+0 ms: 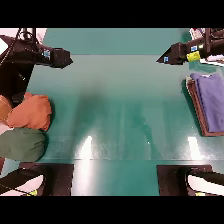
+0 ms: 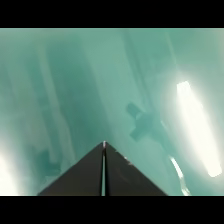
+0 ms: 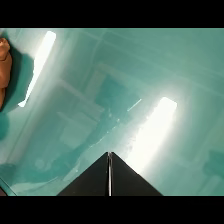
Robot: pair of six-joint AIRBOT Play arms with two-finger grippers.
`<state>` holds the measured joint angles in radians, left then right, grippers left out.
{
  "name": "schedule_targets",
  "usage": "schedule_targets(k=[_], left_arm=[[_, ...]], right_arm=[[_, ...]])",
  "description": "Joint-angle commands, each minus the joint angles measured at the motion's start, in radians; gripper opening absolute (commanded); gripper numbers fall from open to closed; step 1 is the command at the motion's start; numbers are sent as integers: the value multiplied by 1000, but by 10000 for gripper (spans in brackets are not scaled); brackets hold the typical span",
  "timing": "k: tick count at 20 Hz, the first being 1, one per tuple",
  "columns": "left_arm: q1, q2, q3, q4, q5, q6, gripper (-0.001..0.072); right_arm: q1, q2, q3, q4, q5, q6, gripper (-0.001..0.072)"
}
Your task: Fold the shirts.
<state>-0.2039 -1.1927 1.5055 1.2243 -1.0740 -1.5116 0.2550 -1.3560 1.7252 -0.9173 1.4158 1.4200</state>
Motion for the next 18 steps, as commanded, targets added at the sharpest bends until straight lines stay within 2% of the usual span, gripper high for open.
schedule_targets(k=[1, 3, 4, 5, 6, 10, 12, 16, 18], left_arm=[[1, 1, 0, 229, -24, -10, 27], [2, 0, -2, 489, -115, -71, 29], [2, 0, -8, 614, -151, -80, 122], [2, 0, -24, 699, -171, -93, 420], [10, 0, -50, 738, -175, -126, 634], [110, 0, -250, 732, -146, -182, 619], [177, 0, -372, 719, -86, -244, 619], [272, -2, -533, 585, 54, -251, 619], [278, -2, -555, 566, 71, -251, 618]], right_arm=[[1, 0, 0, 0, 2, 0, 21], [1, 0, 0, 0, 7, 0, 21], [1, 0, 0, 0, 8, 0, 21], [1, 0, 0, 0, 6, 0, 21], [1, 0, 0, 0, 3, 0, 21], [1, 0, 0, 0, 1, 0, 21], [1, 0, 0, 0, 1, 0, 20], [1, 0, 0, 0, -4, 0, 21], [1, 0, 0, 0, -3, 0, 21]])
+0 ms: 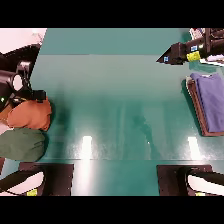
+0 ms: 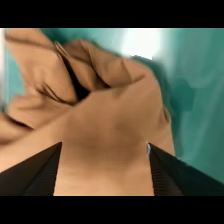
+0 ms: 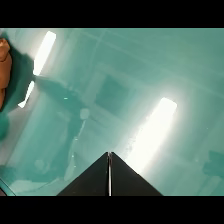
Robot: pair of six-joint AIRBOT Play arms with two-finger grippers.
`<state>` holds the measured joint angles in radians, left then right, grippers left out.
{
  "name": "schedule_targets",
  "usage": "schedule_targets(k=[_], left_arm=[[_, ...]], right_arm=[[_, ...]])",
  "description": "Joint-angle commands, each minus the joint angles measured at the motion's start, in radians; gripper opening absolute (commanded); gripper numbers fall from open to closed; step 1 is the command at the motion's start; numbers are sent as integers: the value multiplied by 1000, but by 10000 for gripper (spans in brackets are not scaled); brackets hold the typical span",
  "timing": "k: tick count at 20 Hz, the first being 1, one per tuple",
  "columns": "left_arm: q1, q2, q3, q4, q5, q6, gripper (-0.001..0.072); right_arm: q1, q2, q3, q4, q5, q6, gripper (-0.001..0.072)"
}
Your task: Fold the shirts.
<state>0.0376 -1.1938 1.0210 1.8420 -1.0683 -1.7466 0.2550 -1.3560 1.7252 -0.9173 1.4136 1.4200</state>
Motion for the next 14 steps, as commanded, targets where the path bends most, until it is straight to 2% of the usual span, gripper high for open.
schedule_targets(k=[1, 2, 3, 4, 5, 9, 11, 13, 14], left_arm=[[37, 1, -69, -52, 63, -18, 615], [37, 5, -66, -52, 56, -21, 451], [37, 10, -60, -51, 52, -27, 199], [37, 17, -50, -51, 47, -27, 79], [37, 30, -34, -51, 39, -26, 28], [37, 156, 136, -53, 27, -22, 27], [37, 233, 265, -119, 27, 62, 27], [30, 293, 387, -255, -3, 153, 26], [6, 308, 438, -292, -38, 158, 25]], right_arm=[[1, 0, 0, 0, -1, 0, 21], [1, 0, 0, 0, -1, 1, 21], [1, 0, 0, 0, -1, 0, 21], [1, 0, 0, 1, -1, 0, 21], [1, 0, 0, 2, -1, 0, 21], [-26, 44, 2, 2, -44, 1, 21], [-62, 97, 2, 2, -95, 0, 21], [-106, 158, 2, 2, -139, 0, 21], [-131, 188, 2, 1, -148, 0, 21]])
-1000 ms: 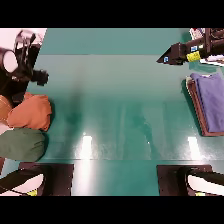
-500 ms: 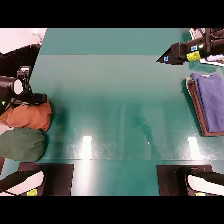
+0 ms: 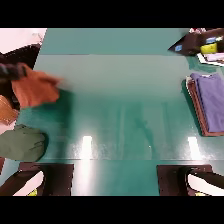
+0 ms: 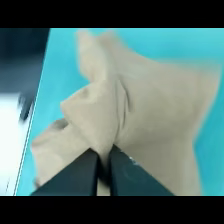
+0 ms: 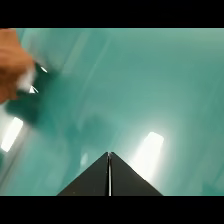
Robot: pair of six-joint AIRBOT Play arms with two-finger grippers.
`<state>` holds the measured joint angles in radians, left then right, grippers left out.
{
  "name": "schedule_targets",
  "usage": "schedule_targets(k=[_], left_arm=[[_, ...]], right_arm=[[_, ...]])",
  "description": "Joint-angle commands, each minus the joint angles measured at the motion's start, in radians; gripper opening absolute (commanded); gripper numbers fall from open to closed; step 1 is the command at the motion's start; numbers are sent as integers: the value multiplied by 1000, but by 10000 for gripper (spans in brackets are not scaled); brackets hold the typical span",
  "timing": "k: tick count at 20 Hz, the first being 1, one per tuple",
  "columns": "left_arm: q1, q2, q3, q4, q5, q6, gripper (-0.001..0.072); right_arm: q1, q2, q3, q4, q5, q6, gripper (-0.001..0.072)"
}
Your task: Fold the shirts.
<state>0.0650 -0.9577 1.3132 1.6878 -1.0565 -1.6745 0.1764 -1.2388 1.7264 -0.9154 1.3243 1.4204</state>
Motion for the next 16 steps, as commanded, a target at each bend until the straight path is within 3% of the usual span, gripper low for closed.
schedule_targets(k=[1, 6, 11, 12, 13, 14, 16], left_arm=[[-69, 77, 191, -159, -88, 86, 25], [-437, 19, 229, -134, -127, 85, 24], [-765, -227, 229, -186, -183, 86, 29], [-811, -280, 229, -211, -166, 96, 134], [-850, -335, 229, -230, -131, 112, 461], [-872, -381, 229, -229, -92, 112, 585], [-866, -428, 229, -197, -67, 111, 586]], right_arm=[[-81, 101, 1, -1, -65, -1, 21], [-238, 205, 1, -1, -56, 0, 21], [-329, 264, 0, -1, -38, 0, 21], [-338, 271, 0, -1, -21, 0, 21], [-344, 276, 0, -2, -4, 0, 21], [-349, 277, 0, -1, 11, 0, 21], [-350, 275, 0, -1, 42, 0, 21]])
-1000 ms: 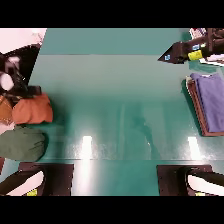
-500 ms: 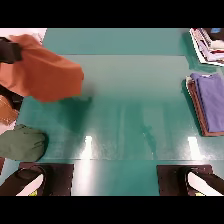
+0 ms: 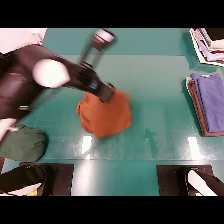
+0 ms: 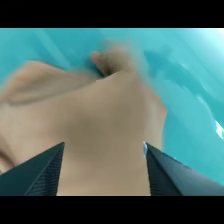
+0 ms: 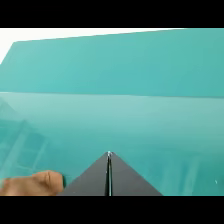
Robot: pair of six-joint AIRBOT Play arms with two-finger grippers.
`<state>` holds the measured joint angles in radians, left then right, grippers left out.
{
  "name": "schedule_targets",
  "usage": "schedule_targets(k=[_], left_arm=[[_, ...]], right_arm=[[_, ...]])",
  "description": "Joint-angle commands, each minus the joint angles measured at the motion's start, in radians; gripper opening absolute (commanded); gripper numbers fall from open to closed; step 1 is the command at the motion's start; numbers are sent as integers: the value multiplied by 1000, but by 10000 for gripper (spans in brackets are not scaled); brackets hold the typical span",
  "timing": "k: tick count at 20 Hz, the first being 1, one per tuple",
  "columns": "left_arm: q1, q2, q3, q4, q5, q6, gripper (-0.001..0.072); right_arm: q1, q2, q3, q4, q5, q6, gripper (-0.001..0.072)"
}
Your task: Fold the shirts.
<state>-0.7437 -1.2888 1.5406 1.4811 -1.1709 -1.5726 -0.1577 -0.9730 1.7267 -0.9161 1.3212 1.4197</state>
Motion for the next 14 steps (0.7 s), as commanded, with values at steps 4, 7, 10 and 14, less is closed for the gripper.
schedule_targets(k=[4, 7, 10, 14], left_arm=[[139, -103, -1, 133, -1, -56, 585], [349, -103, -76, 49, -3, -77, 584], [492, -103, -262, -95, 90, -44, 585], [533, -123, -449, -186, 239, -5, 585]], right_arm=[[-16, 7, -1, 0, 63, 0, 21], [-16, 6, -2, 0, 67, 0, 21], [-16, -6, -2, 0, 69, 1, 21], [18, -59, -2, 0, 105, 1, 21]])
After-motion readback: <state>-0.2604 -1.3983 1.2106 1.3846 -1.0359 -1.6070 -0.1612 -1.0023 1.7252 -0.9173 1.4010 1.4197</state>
